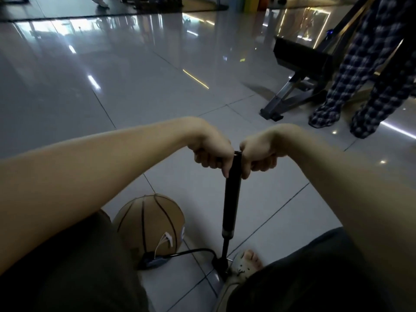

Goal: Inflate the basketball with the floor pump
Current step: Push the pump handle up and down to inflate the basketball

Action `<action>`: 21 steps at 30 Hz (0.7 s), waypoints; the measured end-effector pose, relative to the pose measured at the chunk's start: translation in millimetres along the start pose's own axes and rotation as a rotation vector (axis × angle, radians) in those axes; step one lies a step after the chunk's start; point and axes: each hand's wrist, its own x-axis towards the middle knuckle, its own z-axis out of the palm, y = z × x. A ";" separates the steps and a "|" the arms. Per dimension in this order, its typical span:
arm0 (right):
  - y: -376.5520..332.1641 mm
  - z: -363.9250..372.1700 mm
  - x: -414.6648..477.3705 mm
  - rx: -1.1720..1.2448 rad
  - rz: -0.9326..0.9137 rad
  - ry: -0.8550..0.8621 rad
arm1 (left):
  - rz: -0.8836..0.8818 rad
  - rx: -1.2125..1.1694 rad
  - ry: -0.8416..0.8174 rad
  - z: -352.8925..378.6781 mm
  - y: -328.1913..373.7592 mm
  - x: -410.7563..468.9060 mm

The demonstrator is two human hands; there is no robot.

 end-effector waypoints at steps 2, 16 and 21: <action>13.9 16.7 23.8 -0.026 0.026 -0.016 | -0.017 0.007 -0.004 17.9 -5.2 23.4; 57.9 134.9 116.9 -0.101 0.052 -0.013 | -0.027 0.052 0.057 134.8 -45.5 113.1; 39.7 111.4 86.5 -0.117 0.114 -0.120 | -0.065 0.076 -0.003 113.8 -31.4 78.2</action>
